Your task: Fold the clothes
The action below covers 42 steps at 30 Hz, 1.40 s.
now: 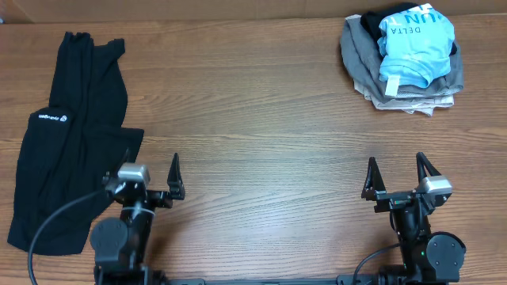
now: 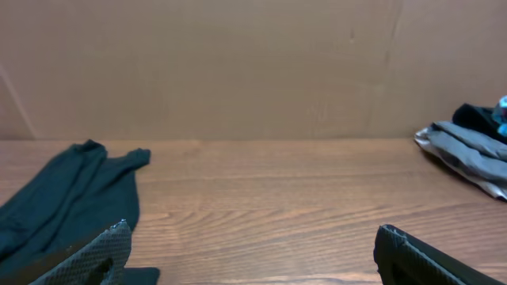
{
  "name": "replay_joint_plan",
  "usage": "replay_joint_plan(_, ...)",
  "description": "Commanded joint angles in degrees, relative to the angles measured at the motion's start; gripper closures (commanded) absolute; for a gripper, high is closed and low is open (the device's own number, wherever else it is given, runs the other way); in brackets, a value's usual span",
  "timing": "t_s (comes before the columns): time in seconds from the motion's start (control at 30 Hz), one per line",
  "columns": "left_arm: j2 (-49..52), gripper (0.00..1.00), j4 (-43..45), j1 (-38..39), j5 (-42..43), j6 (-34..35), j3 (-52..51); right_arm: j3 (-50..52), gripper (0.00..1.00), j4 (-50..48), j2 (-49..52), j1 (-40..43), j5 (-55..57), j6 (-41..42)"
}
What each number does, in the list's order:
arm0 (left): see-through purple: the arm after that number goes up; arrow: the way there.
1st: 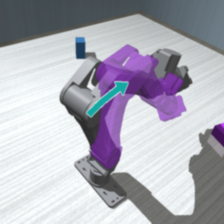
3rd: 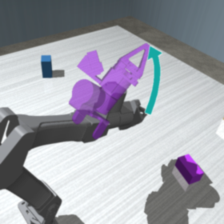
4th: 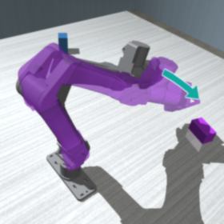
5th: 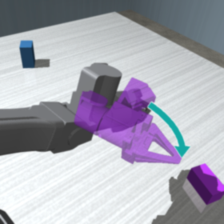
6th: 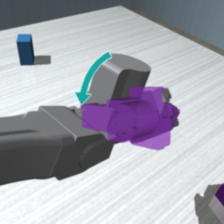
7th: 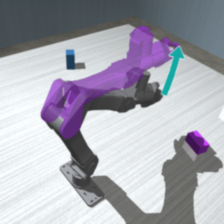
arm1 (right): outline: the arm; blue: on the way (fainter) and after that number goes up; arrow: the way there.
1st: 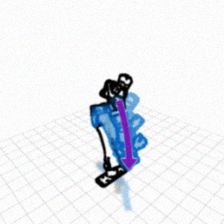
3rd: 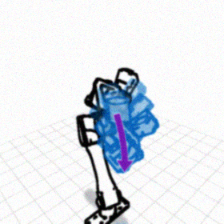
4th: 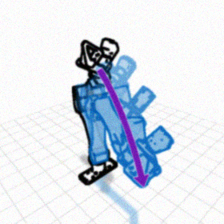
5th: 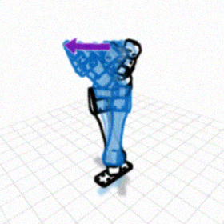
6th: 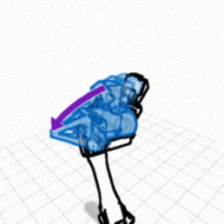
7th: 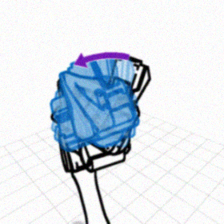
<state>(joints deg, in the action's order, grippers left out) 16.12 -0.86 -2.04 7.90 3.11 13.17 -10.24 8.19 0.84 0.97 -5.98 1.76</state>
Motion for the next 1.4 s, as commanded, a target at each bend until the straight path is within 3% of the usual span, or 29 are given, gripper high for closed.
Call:
replay_joint_plan(0.0,7.58,0.00,0.15,-0.61,4.20,1.18,6.80,-3.32,0.00,1.18,-0.33,-0.55,-0.33,0.39)
replay_joint_plan(0.33,28.72,0.00,-10.05,-0.61,10.01,0.35,28.04,-12.31,0.00,5.90,10.62,-0.55,-4.42,0.39)
replay_joint_plan(0.67,47.36,0.00,-27.17,-0.61,11.39,-4.92,47.87,-33.42,0.00,18.49,36.39,-0.55,-9.44,0.37)
replay_joint_plan(0.87,54.25,0.00,-26.69,-0.59,15.61,-5.09,50.34,-50.53,0.00,31.12,55.32,-0.55,-13.20,0.39)
replay_joint_plan(1.03,57.90,0.00,-26.27,-0.63,15.50,-7.58,50.34,-55.98,0.00,30.23,66.62,-0.55,-20.48,0.44)
replay_joint_plan(1.2,61.20,0.00,-27.36,-0.98,4.83,-9.53,50.34,-55.98,0.00,27.19,73.79,-0.55,-28.83,0.44)
replay_joint_plan(1.37,65.68,0.05,-30.32,-4.59,-6.95,-6.71,50.34,-55.95,0.04,27.04,77.92,-0.55,-29.77,0.42)
